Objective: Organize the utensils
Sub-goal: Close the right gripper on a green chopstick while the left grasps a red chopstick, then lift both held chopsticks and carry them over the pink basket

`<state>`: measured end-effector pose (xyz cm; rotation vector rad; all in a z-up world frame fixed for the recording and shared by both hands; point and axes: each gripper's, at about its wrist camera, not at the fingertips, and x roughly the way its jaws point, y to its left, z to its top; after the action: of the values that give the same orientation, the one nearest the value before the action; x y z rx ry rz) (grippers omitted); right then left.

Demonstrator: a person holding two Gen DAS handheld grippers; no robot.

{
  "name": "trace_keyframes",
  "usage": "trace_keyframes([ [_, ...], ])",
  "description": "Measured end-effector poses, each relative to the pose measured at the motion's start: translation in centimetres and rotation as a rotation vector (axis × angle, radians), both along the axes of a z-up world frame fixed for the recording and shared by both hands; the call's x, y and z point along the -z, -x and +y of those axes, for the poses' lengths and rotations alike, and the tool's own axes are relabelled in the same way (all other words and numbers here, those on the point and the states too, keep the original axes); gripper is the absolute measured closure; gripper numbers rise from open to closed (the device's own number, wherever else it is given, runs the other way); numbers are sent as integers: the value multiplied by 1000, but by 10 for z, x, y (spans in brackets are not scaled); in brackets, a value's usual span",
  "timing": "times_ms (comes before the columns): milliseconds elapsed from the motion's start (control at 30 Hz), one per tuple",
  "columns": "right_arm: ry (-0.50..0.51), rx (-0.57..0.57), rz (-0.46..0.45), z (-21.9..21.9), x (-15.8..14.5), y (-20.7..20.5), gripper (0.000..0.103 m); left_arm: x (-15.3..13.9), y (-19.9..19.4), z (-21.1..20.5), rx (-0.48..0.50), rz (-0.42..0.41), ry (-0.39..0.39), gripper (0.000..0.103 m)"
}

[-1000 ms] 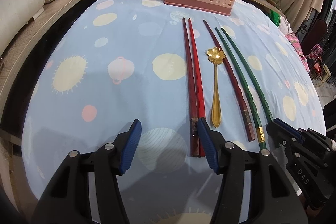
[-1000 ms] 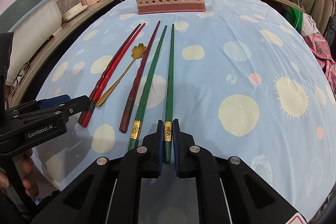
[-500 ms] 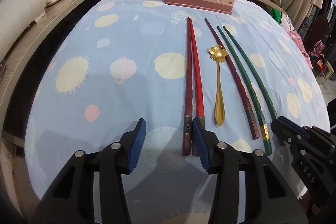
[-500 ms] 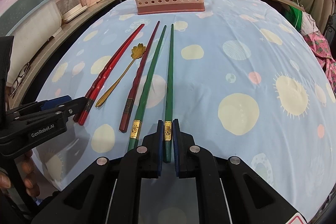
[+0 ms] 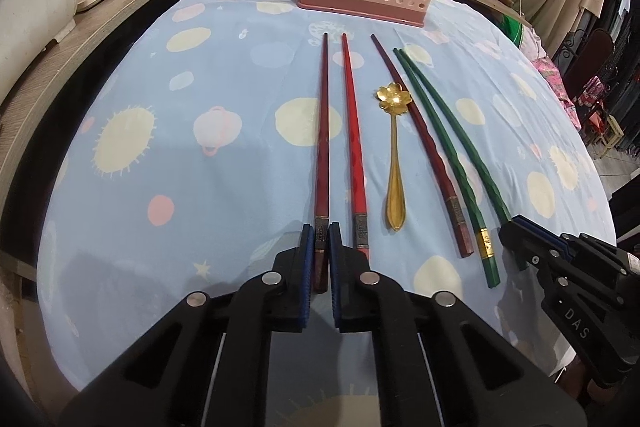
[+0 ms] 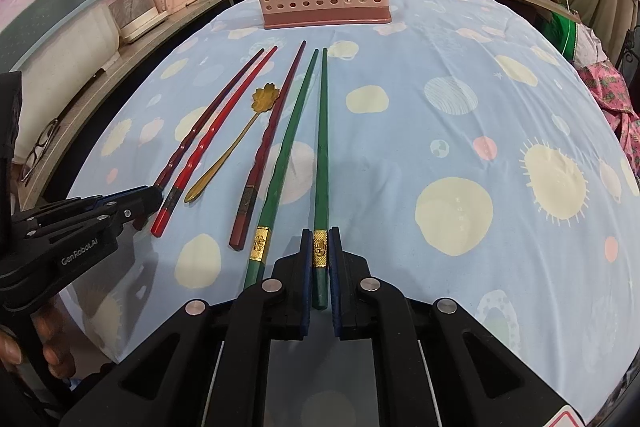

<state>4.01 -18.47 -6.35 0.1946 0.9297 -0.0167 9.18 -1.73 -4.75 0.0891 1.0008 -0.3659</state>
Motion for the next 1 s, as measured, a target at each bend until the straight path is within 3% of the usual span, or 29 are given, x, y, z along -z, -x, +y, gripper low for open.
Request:
trace_keyframes([
  [367,-13,12,-47,-6,-19,5,96,-21,4,9,-28,-15,36,96],
  [1000,-38,99,-281,-48,-119,0,96,-126,-22,18,-62,-190,164,96],
])
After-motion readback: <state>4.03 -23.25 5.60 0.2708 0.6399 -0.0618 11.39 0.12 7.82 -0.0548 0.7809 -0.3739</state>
